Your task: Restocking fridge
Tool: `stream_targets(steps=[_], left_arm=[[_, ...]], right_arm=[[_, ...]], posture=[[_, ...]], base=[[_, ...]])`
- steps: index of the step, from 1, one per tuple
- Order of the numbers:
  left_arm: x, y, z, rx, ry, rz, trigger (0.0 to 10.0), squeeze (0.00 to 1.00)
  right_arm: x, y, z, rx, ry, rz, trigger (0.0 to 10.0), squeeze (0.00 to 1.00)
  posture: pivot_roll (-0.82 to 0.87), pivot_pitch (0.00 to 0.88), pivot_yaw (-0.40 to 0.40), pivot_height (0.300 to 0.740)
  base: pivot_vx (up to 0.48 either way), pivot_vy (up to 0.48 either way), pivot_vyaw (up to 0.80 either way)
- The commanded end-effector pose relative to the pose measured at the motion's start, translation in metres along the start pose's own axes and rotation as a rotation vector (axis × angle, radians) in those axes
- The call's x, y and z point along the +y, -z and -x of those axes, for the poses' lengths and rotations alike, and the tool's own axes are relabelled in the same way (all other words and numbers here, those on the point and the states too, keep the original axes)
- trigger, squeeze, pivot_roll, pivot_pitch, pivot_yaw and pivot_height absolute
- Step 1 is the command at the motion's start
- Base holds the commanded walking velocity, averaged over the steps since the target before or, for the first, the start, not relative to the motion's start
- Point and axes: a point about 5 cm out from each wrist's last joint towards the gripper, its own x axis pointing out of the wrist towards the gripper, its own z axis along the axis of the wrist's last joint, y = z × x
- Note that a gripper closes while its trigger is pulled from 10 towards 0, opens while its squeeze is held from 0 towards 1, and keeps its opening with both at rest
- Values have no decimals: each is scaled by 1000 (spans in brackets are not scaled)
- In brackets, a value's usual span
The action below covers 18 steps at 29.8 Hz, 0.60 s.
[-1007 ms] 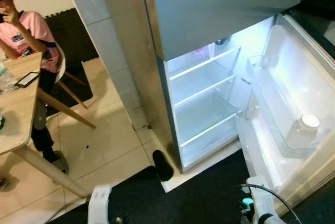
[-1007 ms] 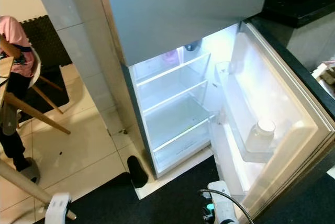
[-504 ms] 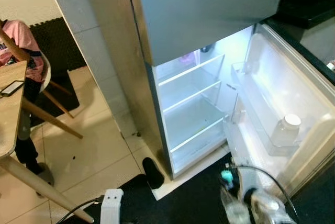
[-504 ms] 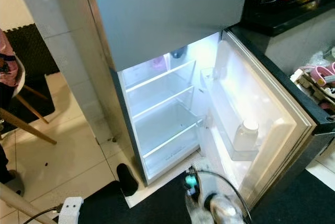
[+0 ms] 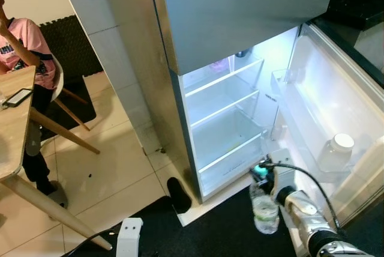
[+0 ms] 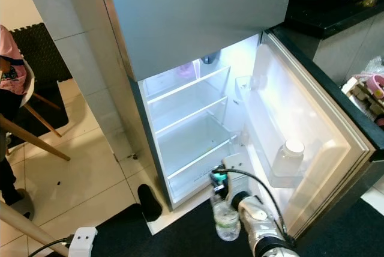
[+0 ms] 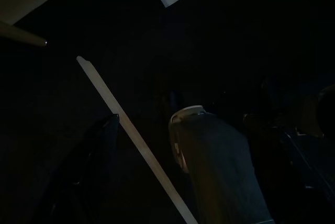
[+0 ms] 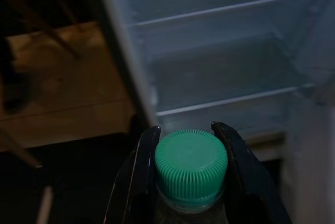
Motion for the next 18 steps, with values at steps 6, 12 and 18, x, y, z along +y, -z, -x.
stream_targets(steps=[6,12,18], left_arm=[[-2,10,2,26,-3,22,10000,0],[-3,8,1,17,1,29,10000,0],[-5,8,0,14,8,36,10000,0]], right_arm=[[-55,-20,14,-95,306,-46,10000,0],[-78,-26,24,-106,409,-32,10000,0],[-113,-35,44,-135,571,-35,10000,0]], posture=[[-125,0,61,740],[-120,0,59,740],[-119,0,58,740]], base=[[0,0,0],[0,0,0],[0,0,0]])
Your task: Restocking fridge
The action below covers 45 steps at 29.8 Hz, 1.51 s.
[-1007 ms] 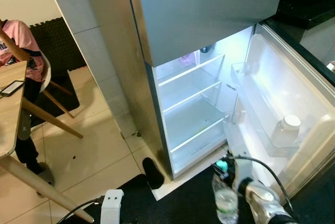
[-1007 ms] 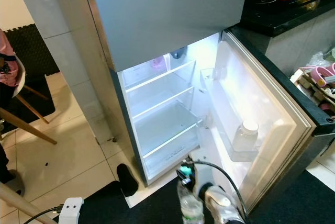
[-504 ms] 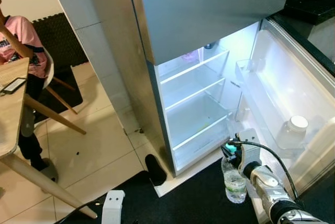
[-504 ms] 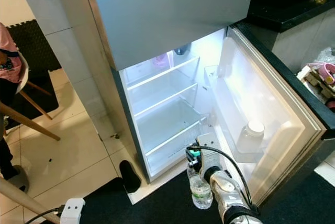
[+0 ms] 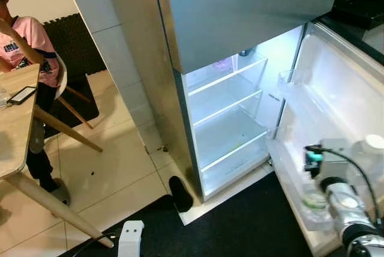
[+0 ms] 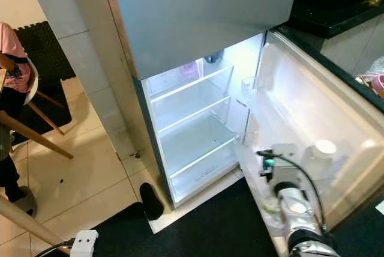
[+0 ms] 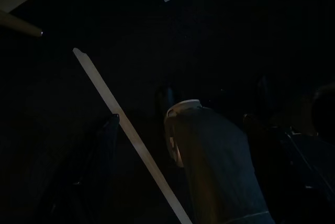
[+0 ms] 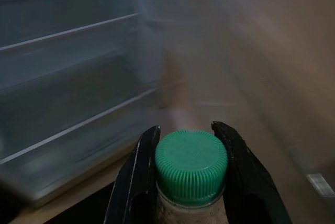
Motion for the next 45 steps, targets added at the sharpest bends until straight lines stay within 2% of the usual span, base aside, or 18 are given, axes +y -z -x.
stream_targets(steps=[1,3,8,9,11,18,20,21,23,26,28,30,32,33,36,39,45], left_arm=[[-1,4,0,10,2,9,10000,0],[-2,5,1,13,4,12,10000,0],[-2,6,1,14,4,20,10000,0],[-3,6,0,14,4,25,10000,0],[-3,6,0,14,3,29,10000,0],[-5,7,0,11,7,43,10000,0],[-5,7,0,11,8,43,10000,0],[-6,8,0,15,11,40,10000,0],[-7,9,0,16,11,36,10000,0],[-7,7,-1,10,8,31,10000,0],[-8,7,-1,10,8,30,10000,0],[-8,7,-1,11,-3,27,10000,0],[-9,8,-1,15,-9,24,10000,0],[-9,8,-1,15,-9,24,10000,0],[-9,10,-1,24,-22,-5,10000,0],[-9,10,-1,26,-26,-13,10000,0],[-13,10,-2,31,-28,-33,10000,0]], right_arm=[[-8,-8,-2,-38,59,-33,10000,0],[-23,-8,0,-32,119,-41,10000,0],[-26,0,3,3,131,-40,10000,0],[-19,10,6,40,105,-54,10000,0],[-14,16,7,61,88,-64,10000,0],[22,61,25,219,-37,-55,10000,0],[24,63,26,226,-44,-54,10000,0],[34,77,34,291,-87,-62,10000,0],[41,93,43,366,-116,-75,10000,0],[47,117,60,485,-142,-50,10000,0],[48,123,65,516,-148,-34,10000,0],[49,149,89,642,-154,-11,10000,0],[48,164,104,709,-160,15,10000,0],[48,164,104,709,-160,15,10000,0],[44,178,120,766,-153,15,10000,0],[43,179,122,772,-151,12,10000,0],[41,164,103,724,-131,4,10000,0]], posture=[[-119,0,58,740],[-115,0,54,740],[-110,0,49,740],[-110,0,48,740],[-110,0,48,740],[-100,0,44,740],[-98,0,44,740],[-97,0,40,740],[-95,0,37,740],[-92,0,34,740],[-84,0,28,740],[-79,0,24,740],[-74,0,22,740],[-74,0,22,740],[-67,0,18,740],[-66,0,18,740],[-57,0,-3,740]], base=[[0,0,0],[0,0,0],[0,0,0],[0,0,0],[0,0,0],[0,0,0],[0,0,0],[0,0,0],[0,0,0],[0,0,0],[0,0,0],[0,0,0],[0,0,0],[0,0,0],[0,0,0],[0,0,0],[0,0,0]])
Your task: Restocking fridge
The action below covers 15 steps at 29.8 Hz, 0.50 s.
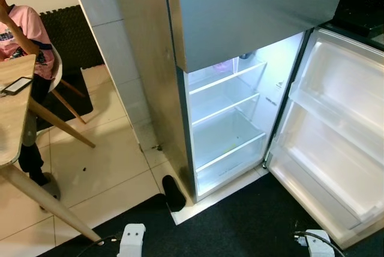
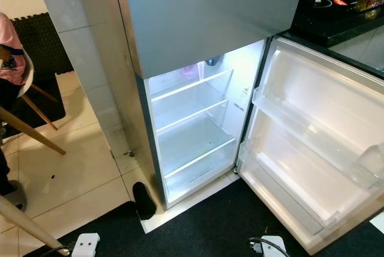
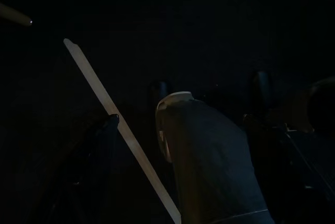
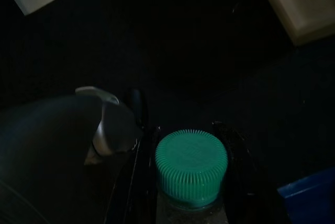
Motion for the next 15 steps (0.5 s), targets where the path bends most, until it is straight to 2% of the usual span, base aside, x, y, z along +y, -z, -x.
stream_targets(steps=[1,2,6,10,15], left_arm=[[-4,2,-1,6,4,-9,10000,0],[-4,0,-1,-1,2,-8,10000,0],[-5,1,-1,1,2,-11,10000,0],[-7,3,-1,7,10,-22,10000,0],[-4,3,0,7,12,-35,10000,0]], right_arm=[[-1,-9,-1,-19,6,-6,10000,0],[2,-16,-2,-34,-2,11,10000,0],[3,-22,-3,-39,-1,25,10000,0],[4,-23,-3,-35,0,32,10000,0],[1,-10,-2,3,16,30,10000,0]], posture=[[-57,0,-3,740],[-58,0,-2,740],[-60,0,5,740],[-60,0,11,740],[-72,0,11,740]], base=[[0,0,0],[0,0,0],[0,0,0],[0,0,-794],[0,0,-795]])
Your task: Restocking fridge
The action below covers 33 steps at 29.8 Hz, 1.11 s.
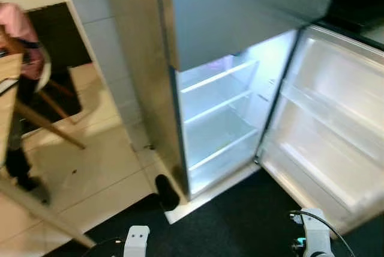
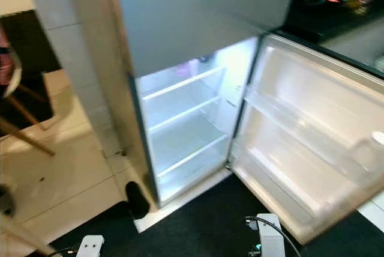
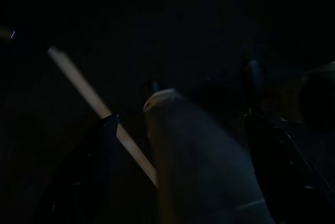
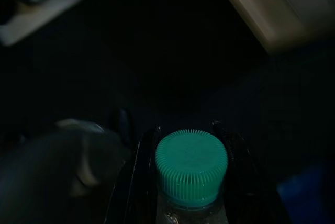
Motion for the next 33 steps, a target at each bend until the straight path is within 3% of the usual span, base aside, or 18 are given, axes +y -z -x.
stream_targets(steps=[1,8,13,18,25,28,33], left_arm=[[0,-1,0,-4,7,-20,10000,0],[5,0,1,-16,-40,2,10000,0],[14,1,3,0,-73,15,10000,0],[32,-21,5,-87,-132,109,10000,0],[37,-10,8,-61,-135,96,10000,0],[37,-10,9,-55,-111,78,10000,0],[41,-3,11,-40,-117,76,10000,0]], right_arm=[[0,6,1,25,4,13,10000,0],[-10,21,4,60,29,3,10000,0],[-6,22,4,60,23,-9,10000,0],[-5,14,2,48,11,32,10000,0],[-3,0,0,7,7,-6,10000,0],[-4,-8,-1,-13,8,-30,10000,0],[-1,-12,-1,-17,-5,33,10000,0]], posture=[[-72,0,11,740],[-105,0,35,740],[-85,0,30,740],[-58,0,39,740],[-55,0,54,740],[-27,0,22,740],[-19,0,16,740]], base=[[0,0,-800],[0,0,-800],[0,0,-795],[0,0,-800],[0,0,-800],[0,0,-800],[0,0,-800]])
